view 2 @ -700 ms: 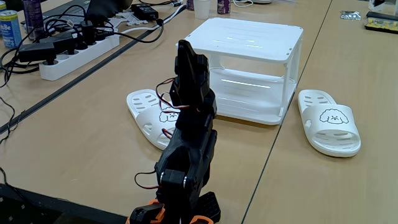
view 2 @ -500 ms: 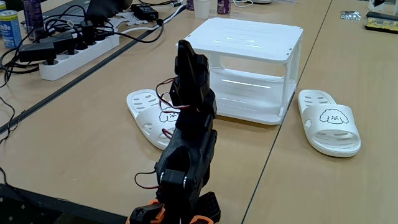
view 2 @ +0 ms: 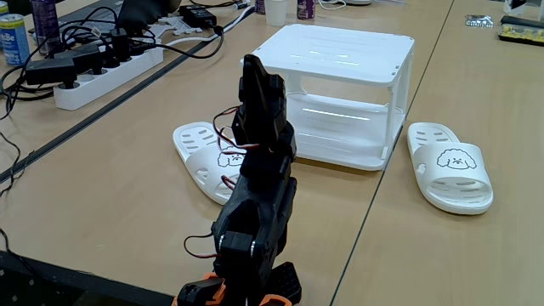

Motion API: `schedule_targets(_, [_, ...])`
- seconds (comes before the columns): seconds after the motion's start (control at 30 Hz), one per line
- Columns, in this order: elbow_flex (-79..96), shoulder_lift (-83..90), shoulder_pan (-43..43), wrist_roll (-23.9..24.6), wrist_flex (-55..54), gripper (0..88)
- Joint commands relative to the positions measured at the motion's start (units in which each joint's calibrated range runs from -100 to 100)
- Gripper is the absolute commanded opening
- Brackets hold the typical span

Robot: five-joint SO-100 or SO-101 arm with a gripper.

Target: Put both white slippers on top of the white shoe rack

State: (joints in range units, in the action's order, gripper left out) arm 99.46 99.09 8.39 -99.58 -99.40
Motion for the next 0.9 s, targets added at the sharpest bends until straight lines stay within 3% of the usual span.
schedule_targets(0.0, [0.36,-0.1,0.16,-0.42,-0.17,0.8])
schedule_targets(0.7, [0.27,-0.69,0.66,-0.42,0.26,0.8])
schedule_targets(0.87, [-0.54,-0.86,-0.99,-0.42,10.01,0.8])
